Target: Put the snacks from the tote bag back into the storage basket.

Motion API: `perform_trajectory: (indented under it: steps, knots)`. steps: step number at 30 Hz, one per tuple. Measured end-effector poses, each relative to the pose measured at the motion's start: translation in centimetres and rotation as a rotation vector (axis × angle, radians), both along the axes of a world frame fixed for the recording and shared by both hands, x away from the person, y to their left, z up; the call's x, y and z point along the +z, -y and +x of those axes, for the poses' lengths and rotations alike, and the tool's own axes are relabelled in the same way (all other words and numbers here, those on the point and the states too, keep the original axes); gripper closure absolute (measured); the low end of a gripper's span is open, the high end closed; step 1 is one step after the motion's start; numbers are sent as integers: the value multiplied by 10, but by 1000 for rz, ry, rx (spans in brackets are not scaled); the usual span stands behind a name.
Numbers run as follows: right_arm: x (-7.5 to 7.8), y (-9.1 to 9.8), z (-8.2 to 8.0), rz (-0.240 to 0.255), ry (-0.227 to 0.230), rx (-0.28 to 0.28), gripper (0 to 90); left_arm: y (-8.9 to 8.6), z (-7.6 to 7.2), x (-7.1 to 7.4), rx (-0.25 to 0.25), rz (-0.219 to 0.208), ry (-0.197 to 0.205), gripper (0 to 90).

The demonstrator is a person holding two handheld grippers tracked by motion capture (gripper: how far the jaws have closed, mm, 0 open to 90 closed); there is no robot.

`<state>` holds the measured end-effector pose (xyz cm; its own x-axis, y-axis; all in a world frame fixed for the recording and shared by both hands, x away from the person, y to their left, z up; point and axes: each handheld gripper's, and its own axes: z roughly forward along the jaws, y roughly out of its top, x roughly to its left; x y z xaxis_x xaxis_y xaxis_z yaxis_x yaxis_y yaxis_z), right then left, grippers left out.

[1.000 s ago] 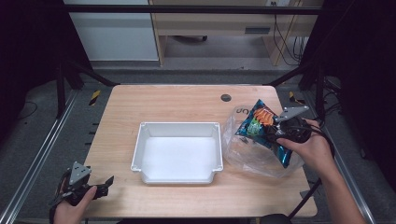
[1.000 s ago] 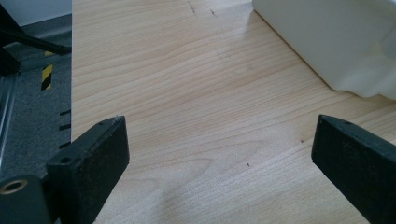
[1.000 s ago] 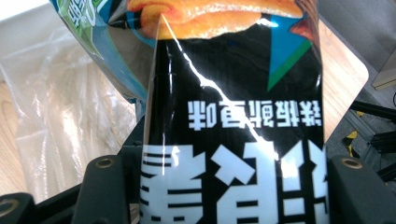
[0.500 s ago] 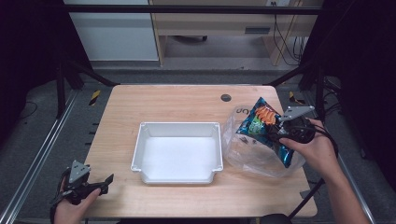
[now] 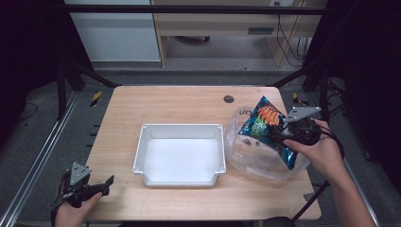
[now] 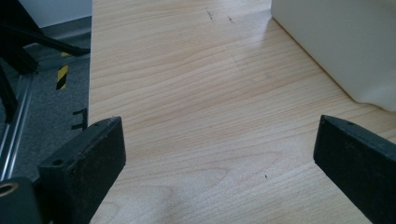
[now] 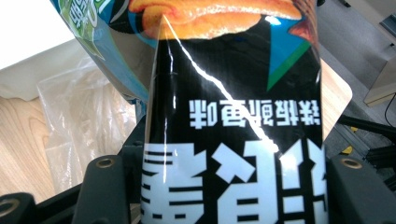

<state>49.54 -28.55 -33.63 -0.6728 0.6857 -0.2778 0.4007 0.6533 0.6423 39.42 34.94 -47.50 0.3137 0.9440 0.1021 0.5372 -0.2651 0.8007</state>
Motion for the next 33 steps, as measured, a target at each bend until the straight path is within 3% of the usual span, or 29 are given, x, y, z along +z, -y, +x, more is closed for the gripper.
perform_trajectory:
  steps: [6,11,33]
  knots:
    - [5,-3,-1,0,8,8,406,1,1,-1,4,21,-2,13]
    - [7,-5,0,3,14,9,406,-1,0,1,20,9,35,11]
    - [12,-33,3,-18,18,71,407,5,5,-4,-3,15,-29,10]
